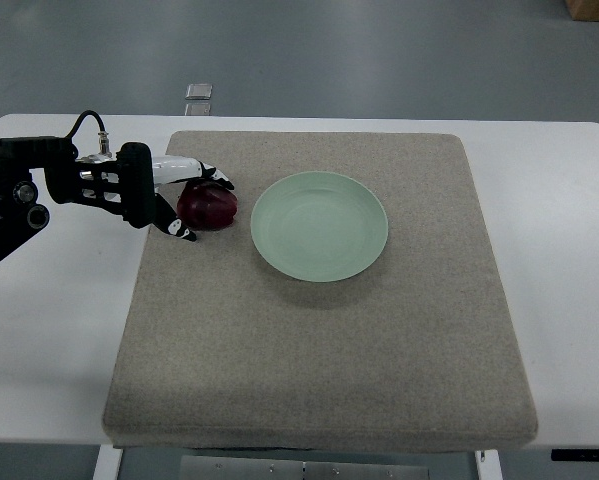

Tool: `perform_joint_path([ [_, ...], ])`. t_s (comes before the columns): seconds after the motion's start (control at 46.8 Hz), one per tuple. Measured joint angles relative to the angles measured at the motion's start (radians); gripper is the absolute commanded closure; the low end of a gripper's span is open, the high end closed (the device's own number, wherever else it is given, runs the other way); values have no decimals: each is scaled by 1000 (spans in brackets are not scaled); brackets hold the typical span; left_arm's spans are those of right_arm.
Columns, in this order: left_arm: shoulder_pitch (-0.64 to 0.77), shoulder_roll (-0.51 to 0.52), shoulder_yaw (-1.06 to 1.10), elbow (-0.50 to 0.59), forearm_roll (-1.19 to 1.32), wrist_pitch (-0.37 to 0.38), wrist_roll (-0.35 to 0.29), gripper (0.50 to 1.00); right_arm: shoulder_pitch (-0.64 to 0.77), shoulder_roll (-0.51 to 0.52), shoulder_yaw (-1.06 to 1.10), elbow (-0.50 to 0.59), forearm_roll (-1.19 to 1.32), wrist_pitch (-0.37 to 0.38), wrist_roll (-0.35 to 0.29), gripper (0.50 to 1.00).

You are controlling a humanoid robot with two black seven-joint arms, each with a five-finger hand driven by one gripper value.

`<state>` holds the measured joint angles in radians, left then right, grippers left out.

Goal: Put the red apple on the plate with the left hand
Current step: 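Lower the left hand around the red apple and close the fingers, then carry the apple with the left hand over the pale green plate, then open the left hand to release the apple onto the plate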

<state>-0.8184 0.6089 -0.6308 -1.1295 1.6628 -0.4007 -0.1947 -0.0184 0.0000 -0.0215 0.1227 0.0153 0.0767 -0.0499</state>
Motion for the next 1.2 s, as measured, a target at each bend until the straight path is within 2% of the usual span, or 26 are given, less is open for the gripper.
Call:
perform_joint_path([
  [0.064, 0, 0, -1, 0, 10, -1, 0, 1000, 0, 0, 0, 0, 0, 0, 0, 570],
  [0.299, -15, 11, -10, -20, 34, -1, 0, 1000, 0, 0, 0, 0, 0, 0, 1, 570],
  [0.491, -82, -4, -16, -57, 22, -1, -3, 1000, 0, 0, 0, 0, 0, 0, 1, 570],
  [0.833, -102, -229, -2, 37, 39, -1, 2, 1000, 0, 0, 0, 0, 0, 0, 0, 572],
  [0.855, -102, -238, -1, 41, 39, -1, 2, 982, 0, 0, 0, 0, 0, 0, 0, 572],
  [0.876, -101, -243, -1, 46, 39, 0, 2, 916, 0, 0, 0, 0, 0, 0, 0, 572],
  [0.919, -101, -251, -1, 55, 39, 0, 2, 721, 0, 0, 0, 0, 0, 0, 0, 572],
  [0.94, -101, -254, -1, 57, 39, 0, 2, 650, 0, 0, 0, 0, 0, 0, 1, 572],
  [1.004, -99, -266, -1, 61, 38, 0, 2, 536, 0, 0, 0, 0, 0, 0, 1, 570],
  [1.047, -96, -271, -1, 61, 35, 0, 2, 506, 0, 0, 0, 0, 0, 0, 0, 572],
  [1.197, -93, -273, -1, 59, 20, 0, 2, 504, 0, 0, 0, 0, 0, 0, 1, 572],
])
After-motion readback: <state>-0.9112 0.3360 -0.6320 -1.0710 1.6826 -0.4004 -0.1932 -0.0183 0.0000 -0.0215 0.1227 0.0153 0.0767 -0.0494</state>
